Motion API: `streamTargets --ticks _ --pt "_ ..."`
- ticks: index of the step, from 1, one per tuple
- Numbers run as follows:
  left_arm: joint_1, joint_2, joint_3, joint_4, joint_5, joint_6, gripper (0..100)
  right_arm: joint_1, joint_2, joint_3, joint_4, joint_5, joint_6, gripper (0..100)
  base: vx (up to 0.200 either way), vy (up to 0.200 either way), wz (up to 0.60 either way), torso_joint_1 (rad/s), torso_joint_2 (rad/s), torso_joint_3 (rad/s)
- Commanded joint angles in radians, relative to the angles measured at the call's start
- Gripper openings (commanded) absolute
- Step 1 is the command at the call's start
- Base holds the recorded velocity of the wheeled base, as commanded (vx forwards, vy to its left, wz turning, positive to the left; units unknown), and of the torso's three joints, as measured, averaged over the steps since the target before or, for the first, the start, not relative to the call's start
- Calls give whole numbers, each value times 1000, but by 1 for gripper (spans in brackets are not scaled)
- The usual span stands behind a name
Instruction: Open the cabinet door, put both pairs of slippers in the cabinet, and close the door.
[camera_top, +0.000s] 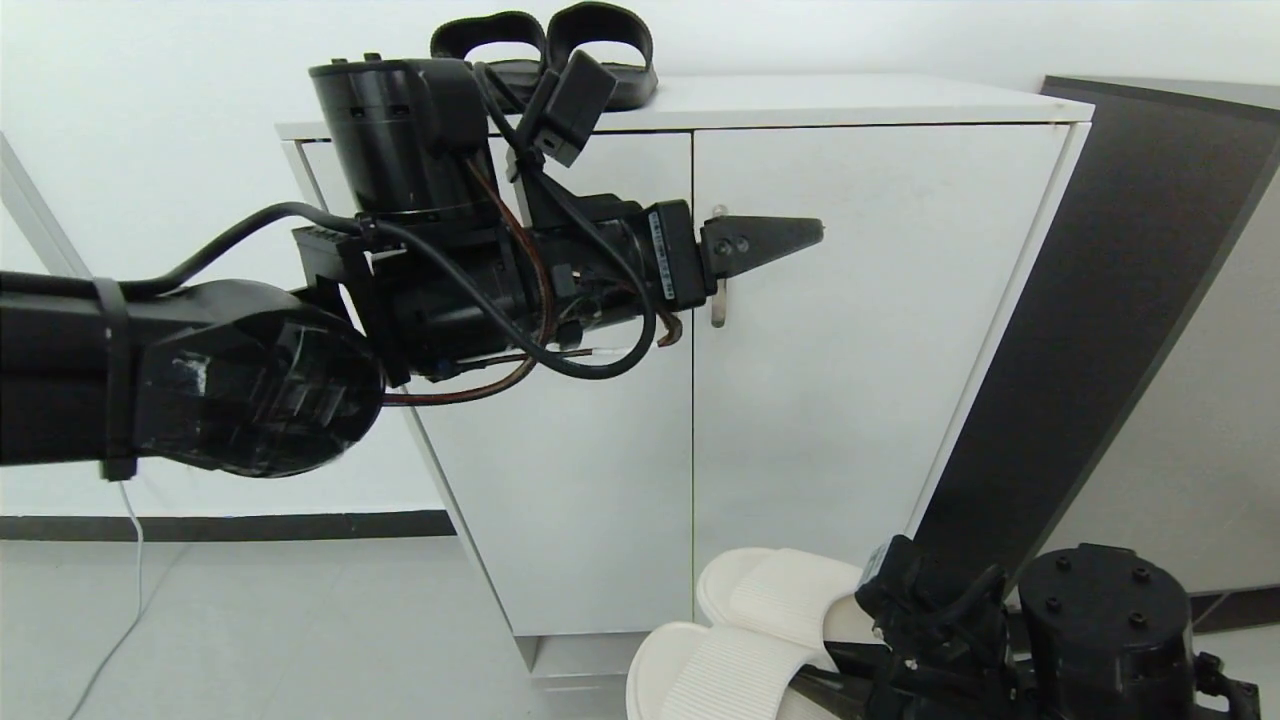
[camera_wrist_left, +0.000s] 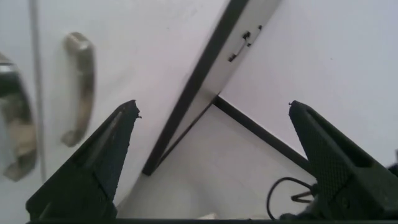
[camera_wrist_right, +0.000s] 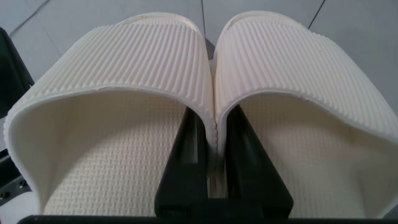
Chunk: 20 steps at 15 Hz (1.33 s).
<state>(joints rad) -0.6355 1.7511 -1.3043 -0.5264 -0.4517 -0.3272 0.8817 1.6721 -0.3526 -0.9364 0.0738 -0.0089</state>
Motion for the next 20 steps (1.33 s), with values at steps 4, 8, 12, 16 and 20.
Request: streamTargets --ticks 4,8,12,16,20 --pt "36 19 -17 2 27 -1 100 0 6 0 -1 0 0 0 0 0 0 0 0 0" --pt "46 62 -41 0 79 -1 100 0 6 0 -1 0 0 0 0 0 0 0 0 0" --pt "46 102 -82 2 113 -1 100 0 6 -2 -1 0 0 0 0 0 0 0 0 0" --pt "42 137 -107 6 111 -1 100 0 6 0 -1 0 0 0 0 0 0 0 0 0" --pt "40 145 -113 5 107 -3 100 0 8 0 1 0 0 0 0 0 0 0 0 0"
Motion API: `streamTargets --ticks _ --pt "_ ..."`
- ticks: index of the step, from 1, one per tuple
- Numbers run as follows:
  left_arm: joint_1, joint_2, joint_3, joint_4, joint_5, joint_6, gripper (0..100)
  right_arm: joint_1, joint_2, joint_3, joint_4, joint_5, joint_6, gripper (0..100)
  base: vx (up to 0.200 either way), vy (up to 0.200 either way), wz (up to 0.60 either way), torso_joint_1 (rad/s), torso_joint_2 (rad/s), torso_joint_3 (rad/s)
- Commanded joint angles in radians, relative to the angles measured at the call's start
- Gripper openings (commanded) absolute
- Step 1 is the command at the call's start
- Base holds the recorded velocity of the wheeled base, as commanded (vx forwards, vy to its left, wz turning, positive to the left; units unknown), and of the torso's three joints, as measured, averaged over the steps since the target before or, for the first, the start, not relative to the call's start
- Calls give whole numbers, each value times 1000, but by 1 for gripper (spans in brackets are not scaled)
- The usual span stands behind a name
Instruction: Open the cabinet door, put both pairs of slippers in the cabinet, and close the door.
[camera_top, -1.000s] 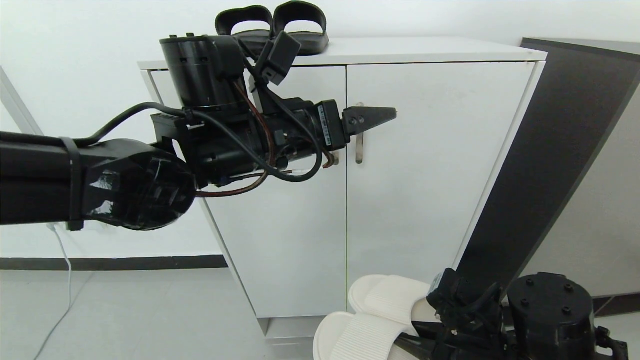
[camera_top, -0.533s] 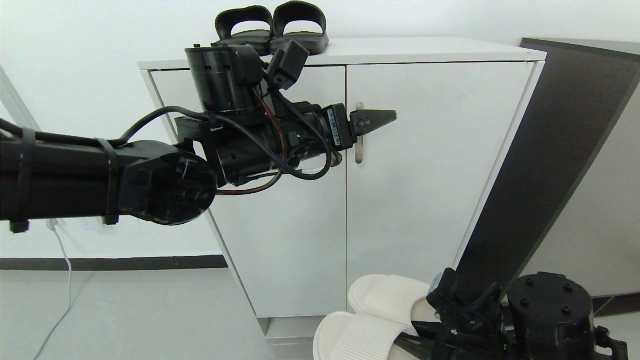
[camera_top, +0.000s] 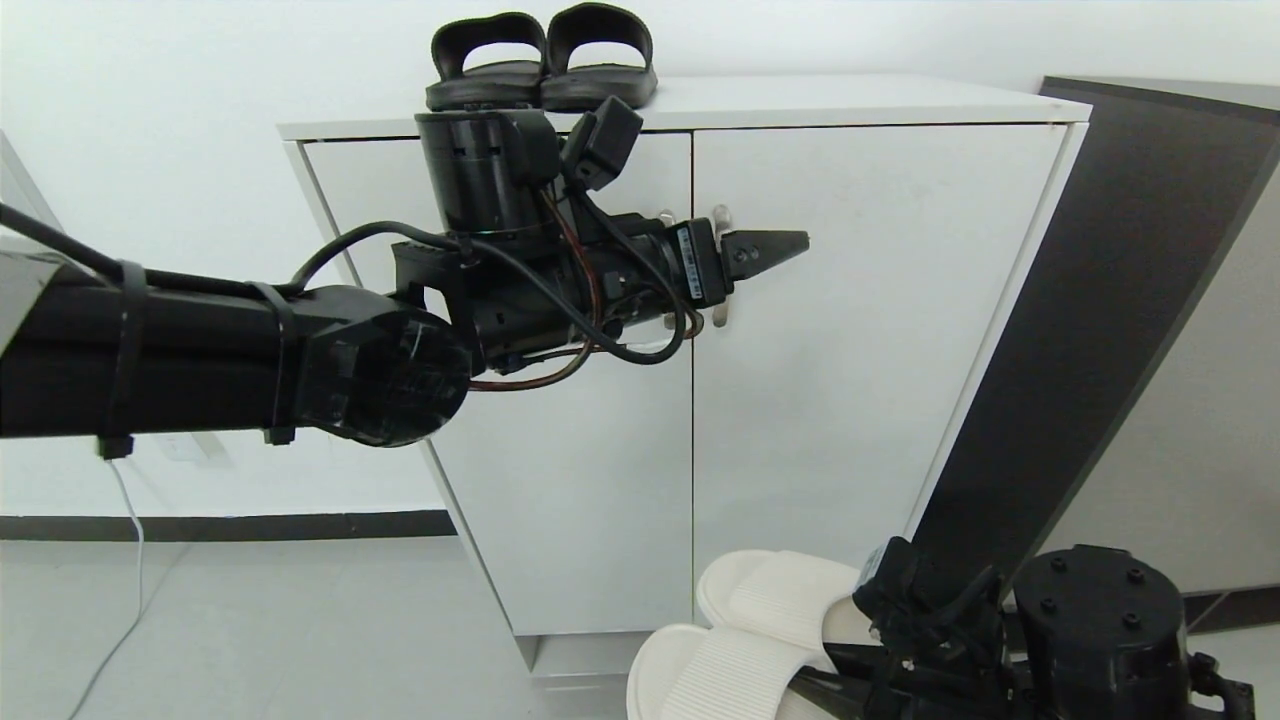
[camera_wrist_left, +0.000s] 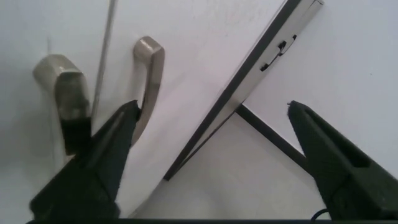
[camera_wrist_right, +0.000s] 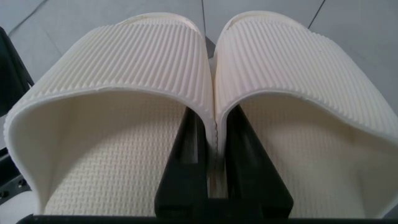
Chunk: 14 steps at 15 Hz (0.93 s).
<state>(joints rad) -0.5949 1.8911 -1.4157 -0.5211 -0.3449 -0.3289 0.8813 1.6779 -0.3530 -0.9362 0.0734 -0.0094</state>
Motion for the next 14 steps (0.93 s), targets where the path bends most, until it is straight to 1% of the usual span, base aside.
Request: streamTargets --ticks 1,6,8,10,12,13,14 --pt "0 5 -2 0 -2 -1 0 1 2 3 0 2 -1 0 0 0 0 0 0 0" --pt "-2 -9 21 -7 3 -2 0 2 0 14 0 6 -1 0 0 0 0 0 0 0" --pt "-13 -41 64 -8 3 -2 0 4 -6 29 0 29 -1 0 0 0 0 0 0 0" --pt "-31 -92 121 -8 1 -2 0 7 -18 54 -1 95 -14 0 0 0 0 0 0 0" --pt "-39 -122 155 -10 1 -1 0 7 -30 72 -1 131 -35 0 0 0 0 0 0 0" --pt "-59 -170 227 -40 0 -1 0 7 -50 101 -10 186 -64 0 0 0 0 0 0 0" --pt "-72 -188 259 -70 3 -1 0 7 -53 114 -21 204 -69 0 0 0 0 0 0 0"
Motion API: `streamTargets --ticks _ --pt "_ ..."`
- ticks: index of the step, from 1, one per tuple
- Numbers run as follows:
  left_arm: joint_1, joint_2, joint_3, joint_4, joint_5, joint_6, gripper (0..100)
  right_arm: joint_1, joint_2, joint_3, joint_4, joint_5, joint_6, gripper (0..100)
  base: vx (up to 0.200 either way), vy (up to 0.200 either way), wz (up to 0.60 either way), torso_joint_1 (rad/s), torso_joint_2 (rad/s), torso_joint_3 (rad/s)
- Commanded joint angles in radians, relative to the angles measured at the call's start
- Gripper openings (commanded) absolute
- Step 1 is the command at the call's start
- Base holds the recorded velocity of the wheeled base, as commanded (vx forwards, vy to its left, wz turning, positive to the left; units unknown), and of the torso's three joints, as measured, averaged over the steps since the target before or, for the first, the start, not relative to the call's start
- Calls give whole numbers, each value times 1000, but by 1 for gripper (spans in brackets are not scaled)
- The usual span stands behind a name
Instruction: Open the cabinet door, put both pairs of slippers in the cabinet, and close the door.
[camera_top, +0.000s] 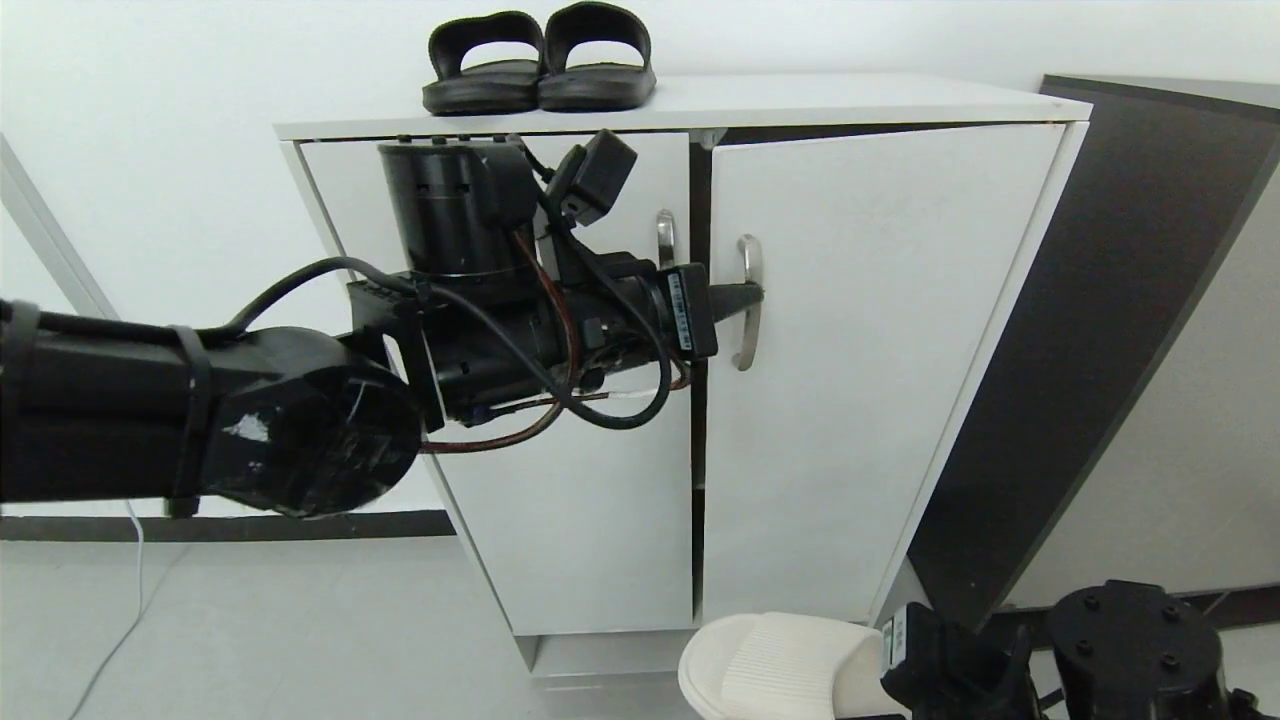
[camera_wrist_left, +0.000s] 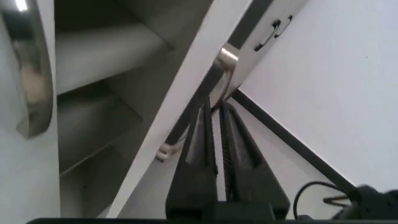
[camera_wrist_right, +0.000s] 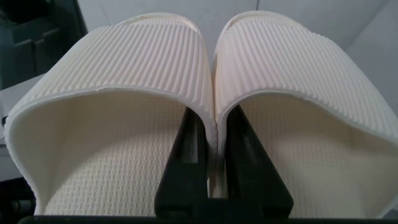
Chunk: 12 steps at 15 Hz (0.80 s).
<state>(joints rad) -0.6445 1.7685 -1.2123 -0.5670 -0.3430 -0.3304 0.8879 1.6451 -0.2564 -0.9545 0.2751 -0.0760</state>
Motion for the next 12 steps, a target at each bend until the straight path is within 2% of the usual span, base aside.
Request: streamTargets --ticks 1,3,6,8,10,12 --pt "-29 -90 93 -44 1 1 0 0 -21 28 -17 16 -7 0 0 0 0 0 0 0" --pt "-46 -146 154 -47 2 1 0 2 -21 42 -35 27 -7 0 0 0 0 0 0 0" --pt "-29 -216 226 -47 4 -2 0 5 -14 42 -40 27 -7 0 0 0 0 0 0 0" --pt "35 -195 211 -50 1 -50 0 8 -11 40 -40 27 -8 0 0 0 0 0 0 0" --pt "63 -135 177 -73 -5 -55 0 8 -8 40 -40 24 -8 0 0 0 0 0 0 0" --pt "66 -63 139 -137 -8 -56 0 8 -8 40 -40 24 -8 0 0 0 0 0 0 0"
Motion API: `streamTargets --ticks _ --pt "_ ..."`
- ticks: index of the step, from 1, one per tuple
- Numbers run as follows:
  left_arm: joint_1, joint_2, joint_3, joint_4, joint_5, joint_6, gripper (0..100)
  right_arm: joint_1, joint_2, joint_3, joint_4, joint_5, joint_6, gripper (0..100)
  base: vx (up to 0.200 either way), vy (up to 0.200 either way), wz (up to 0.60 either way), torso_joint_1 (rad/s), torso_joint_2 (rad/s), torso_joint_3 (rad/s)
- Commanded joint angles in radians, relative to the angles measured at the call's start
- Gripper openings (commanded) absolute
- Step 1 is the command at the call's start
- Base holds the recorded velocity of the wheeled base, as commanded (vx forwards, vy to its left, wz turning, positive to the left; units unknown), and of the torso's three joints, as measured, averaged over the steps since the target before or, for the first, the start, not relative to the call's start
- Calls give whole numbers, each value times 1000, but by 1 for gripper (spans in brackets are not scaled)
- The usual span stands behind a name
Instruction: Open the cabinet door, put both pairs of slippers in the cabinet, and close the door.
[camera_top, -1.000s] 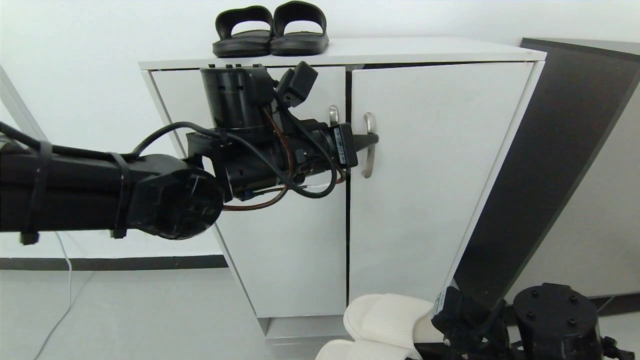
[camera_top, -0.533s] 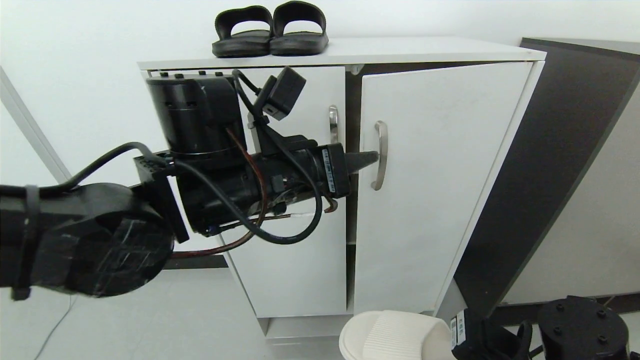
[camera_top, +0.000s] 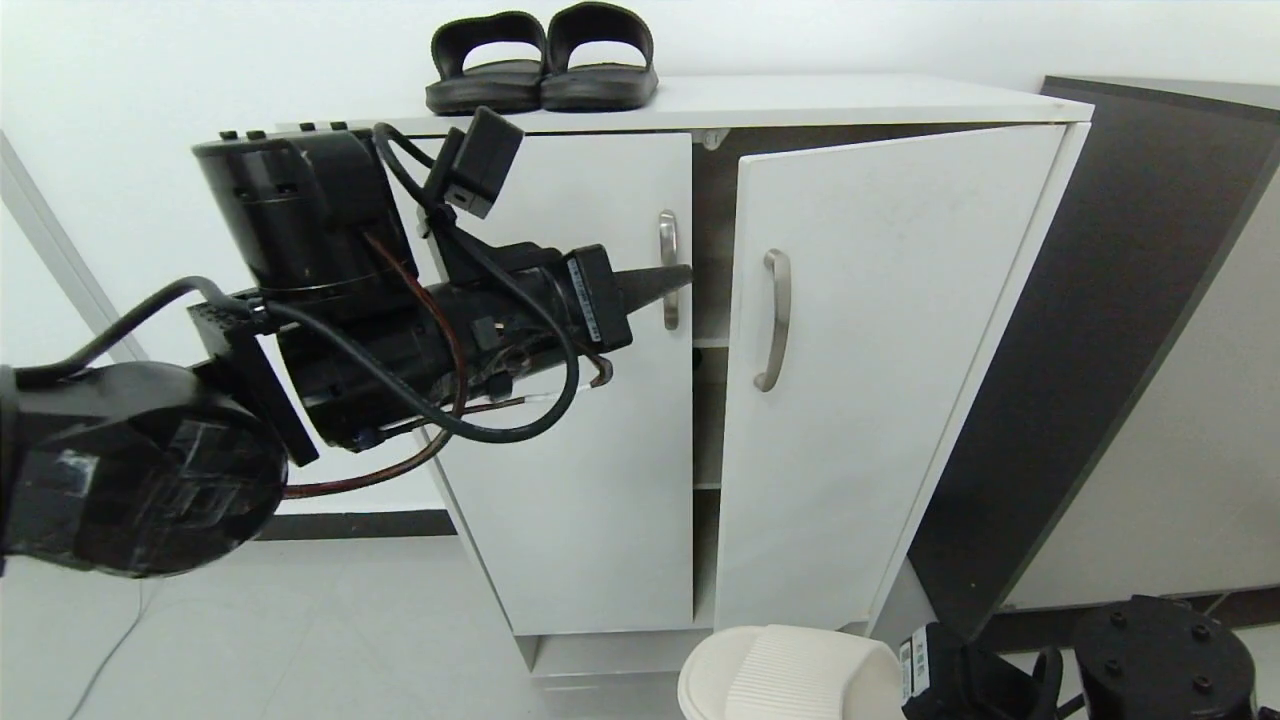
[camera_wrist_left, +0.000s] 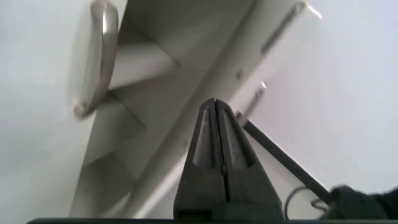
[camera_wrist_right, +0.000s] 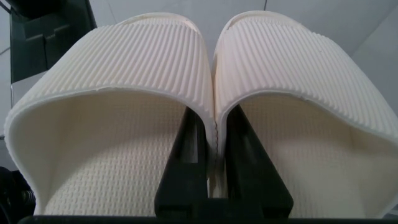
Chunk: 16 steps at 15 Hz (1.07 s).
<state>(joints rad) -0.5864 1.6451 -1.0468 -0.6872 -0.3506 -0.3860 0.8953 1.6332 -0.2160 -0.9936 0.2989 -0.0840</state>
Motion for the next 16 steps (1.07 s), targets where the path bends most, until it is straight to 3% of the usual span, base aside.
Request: streamTargets --ticks 1,3,6,9,12,16 --pt "8 102 -58 -34 -1 -1 0 1 4 0 0 0 0 0 0 0 0 0 0 0" --pt "8 165 -122 -43 -2 -4 0 2 4 0 0 0 0 0 0 0 0 0 0 0" --pt "8 242 -219 -48 -1 -40 0 2 4 1 0 0 0 0 0 0 0 0 0 0" --pt "8 263 -242 -48 -1 -42 0 25 5 15 1 0 -23 0 0 0 0 0 0 0" --pt "0 262 -233 -55 9 -40 0 71 0 41 0 0 -25 0 -200 0 0 4 2 4" --pt "-124 260 -154 -166 9 13 0 114 -10 63 -3 -3 -45 0 -200 0 0 2 -2 2"
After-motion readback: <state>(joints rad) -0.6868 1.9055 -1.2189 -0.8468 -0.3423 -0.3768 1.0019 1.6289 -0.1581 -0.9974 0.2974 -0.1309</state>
